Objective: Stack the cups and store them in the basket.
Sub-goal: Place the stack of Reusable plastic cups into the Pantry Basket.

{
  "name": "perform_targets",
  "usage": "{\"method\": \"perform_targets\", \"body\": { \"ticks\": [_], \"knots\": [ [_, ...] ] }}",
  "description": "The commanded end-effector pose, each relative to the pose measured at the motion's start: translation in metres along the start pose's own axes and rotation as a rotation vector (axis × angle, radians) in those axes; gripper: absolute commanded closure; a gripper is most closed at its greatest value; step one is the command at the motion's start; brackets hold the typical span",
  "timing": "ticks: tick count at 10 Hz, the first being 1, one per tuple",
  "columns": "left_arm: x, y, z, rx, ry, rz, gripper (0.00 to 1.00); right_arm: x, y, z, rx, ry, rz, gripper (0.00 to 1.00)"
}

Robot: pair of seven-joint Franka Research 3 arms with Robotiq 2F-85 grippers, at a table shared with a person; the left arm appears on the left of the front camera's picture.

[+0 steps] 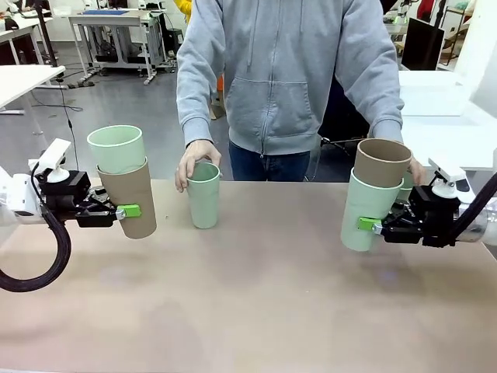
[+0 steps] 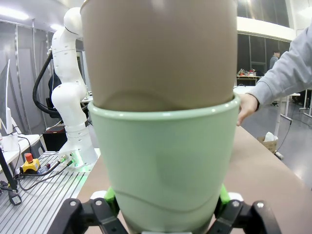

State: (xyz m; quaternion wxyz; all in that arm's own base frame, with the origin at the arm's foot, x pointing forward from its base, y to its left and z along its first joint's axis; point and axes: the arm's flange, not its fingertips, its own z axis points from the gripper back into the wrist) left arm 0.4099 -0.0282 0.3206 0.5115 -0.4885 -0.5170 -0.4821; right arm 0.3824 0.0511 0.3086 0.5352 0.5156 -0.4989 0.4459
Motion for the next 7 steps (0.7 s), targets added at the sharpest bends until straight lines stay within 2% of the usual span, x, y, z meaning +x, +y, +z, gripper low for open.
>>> {"method": "perform_targets", "body": {
  "ticks": [1, 7],
  "knots": [
    [0.0033, -0.0004, -0.0003, -0.002, -0.002, -0.010, 0.15, 0.0022, -0.0002, -0.0003, -0.002, 0.000, 0.013, 0.15],
    [0.0033, -0.0004, -0.0003, -0.002, -0.002, -0.010, 0.15, 0.0022, -0.0002, -0.0003, -0.002, 0.000, 0.013, 0.15]
  ]
}}
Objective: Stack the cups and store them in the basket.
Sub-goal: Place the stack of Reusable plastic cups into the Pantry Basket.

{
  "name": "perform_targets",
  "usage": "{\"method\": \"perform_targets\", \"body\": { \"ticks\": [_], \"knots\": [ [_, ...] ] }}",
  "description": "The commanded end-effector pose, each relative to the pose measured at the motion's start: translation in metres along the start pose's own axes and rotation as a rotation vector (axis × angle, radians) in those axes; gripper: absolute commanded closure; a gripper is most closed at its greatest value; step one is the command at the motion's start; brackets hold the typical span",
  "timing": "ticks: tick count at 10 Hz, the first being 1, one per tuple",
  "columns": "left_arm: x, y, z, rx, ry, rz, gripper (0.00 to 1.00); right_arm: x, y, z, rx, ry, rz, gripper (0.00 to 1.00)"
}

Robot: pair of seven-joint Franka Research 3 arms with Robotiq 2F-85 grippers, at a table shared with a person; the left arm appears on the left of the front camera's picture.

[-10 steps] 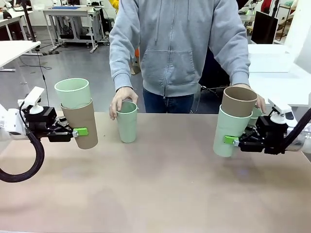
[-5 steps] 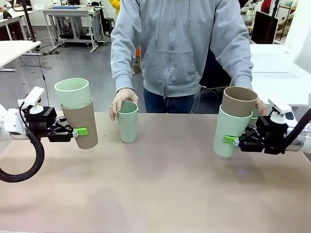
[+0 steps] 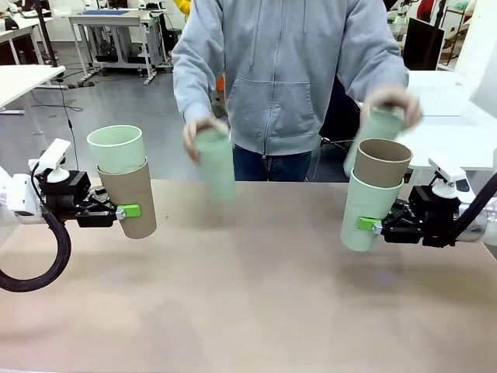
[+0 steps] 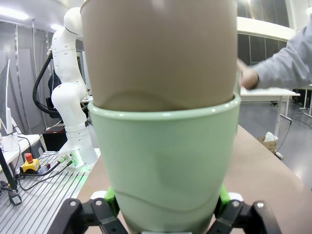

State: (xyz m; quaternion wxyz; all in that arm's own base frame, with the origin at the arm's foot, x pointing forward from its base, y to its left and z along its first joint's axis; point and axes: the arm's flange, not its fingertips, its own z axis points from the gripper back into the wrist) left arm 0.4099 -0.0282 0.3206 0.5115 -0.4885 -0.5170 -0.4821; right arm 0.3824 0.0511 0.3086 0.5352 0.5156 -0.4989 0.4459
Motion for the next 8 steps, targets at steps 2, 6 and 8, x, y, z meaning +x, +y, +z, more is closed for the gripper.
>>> {"method": "perform_targets", "body": {
  "ticks": [2, 6, 8],
  "knots": [
    [0.0034, -0.0004, -0.0003, -0.002, -0.002, -0.010, 0.15, 0.0022, -0.0002, -0.0003, -0.002, 0.000, 0.013, 0.15],
    [0.0034, -0.0004, -0.0003, -0.002, -0.002, -0.010, 0.15, 0.0022, -0.0002, -0.0003, -0.002, 0.000, 0.013, 0.15],
    [0.0034, -0.0004, -0.0003, -0.002, -0.002, -0.010, 0.15, 0.0022, -0.0002, -0.0003, -0.002, 0.000, 0.013, 0.15]
  ]
}}
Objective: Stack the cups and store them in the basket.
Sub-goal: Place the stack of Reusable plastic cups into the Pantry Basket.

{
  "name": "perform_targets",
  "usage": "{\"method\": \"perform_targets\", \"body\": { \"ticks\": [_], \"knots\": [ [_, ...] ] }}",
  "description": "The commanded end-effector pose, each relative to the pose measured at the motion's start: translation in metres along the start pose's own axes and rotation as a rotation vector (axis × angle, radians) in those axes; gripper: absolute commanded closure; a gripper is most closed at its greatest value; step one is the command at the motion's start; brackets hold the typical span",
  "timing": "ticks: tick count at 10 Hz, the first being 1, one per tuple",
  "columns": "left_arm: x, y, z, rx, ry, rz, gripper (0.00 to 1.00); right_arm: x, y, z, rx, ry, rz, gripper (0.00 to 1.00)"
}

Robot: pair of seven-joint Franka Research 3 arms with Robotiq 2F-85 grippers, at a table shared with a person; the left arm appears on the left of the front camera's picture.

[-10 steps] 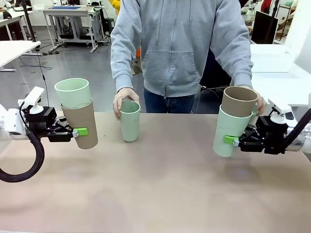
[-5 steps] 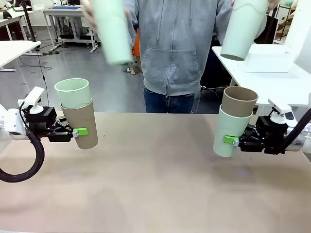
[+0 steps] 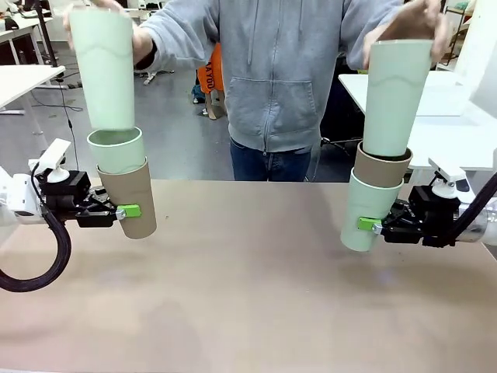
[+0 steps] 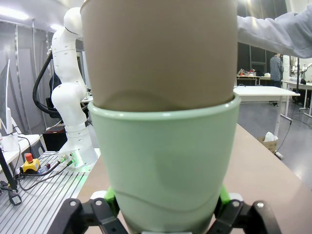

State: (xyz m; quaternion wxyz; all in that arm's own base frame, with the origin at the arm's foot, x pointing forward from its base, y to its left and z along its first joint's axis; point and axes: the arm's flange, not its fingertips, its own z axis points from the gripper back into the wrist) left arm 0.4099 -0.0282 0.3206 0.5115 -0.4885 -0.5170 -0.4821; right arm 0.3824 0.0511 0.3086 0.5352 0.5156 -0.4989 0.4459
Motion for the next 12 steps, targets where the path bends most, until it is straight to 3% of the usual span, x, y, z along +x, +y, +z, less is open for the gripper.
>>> {"method": "perform_targets", "body": {
  "ticks": [1, 12],
  "knots": [
    [0.0034, -0.0004, -0.0003, -0.002, -0.002, -0.010, 0.15, 0.0022, -0.0002, -0.0003, -0.002, 0.000, 0.013, 0.15],
    [0.0034, -0.0004, -0.0003, -0.002, -0.002, -0.010, 0.15, 0.0022, -0.0002, -0.0003, -0.002, 0.000, 0.013, 0.15]
  ]
}}
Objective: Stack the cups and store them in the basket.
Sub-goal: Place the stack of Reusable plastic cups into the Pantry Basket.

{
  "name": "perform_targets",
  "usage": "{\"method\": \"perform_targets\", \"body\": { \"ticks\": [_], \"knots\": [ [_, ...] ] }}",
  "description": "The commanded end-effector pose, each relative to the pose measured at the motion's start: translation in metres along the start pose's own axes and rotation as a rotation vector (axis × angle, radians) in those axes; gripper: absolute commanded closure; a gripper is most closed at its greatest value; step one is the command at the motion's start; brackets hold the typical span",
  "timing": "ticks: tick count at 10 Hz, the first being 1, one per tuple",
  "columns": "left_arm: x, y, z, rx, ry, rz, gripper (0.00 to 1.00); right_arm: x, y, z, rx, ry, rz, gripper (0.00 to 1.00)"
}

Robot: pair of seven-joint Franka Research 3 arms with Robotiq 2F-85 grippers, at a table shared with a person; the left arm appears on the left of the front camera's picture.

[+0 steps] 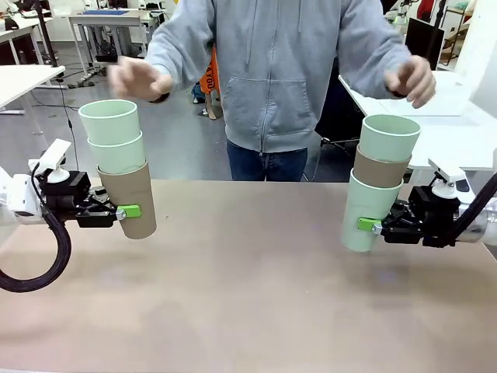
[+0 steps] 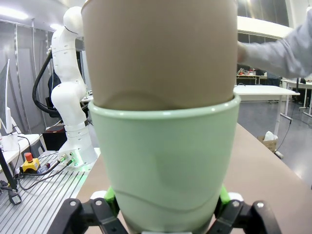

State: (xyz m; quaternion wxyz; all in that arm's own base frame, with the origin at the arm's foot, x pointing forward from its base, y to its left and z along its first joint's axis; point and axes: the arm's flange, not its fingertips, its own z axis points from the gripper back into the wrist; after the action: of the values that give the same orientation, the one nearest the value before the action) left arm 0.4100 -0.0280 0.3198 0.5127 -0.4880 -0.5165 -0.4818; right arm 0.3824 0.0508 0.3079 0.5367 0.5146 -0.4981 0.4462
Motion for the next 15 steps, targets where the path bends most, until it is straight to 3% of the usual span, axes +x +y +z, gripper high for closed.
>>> {"method": "perform_targets", "body": {
  "ticks": [1, 15],
  "knots": [
    [0.0041, -0.0006, -0.0005, -0.003, -0.004, -0.011, 0.15, 0.0029, 0.0000, -0.0006, 0.000, -0.004, 0.013, 0.15],
    [0.0041, -0.0006, -0.0005, -0.003, -0.004, -0.011, 0.15, 0.0029, 0.0000, -0.0006, 0.000, -0.004, 0.013, 0.15]
  ]
}}
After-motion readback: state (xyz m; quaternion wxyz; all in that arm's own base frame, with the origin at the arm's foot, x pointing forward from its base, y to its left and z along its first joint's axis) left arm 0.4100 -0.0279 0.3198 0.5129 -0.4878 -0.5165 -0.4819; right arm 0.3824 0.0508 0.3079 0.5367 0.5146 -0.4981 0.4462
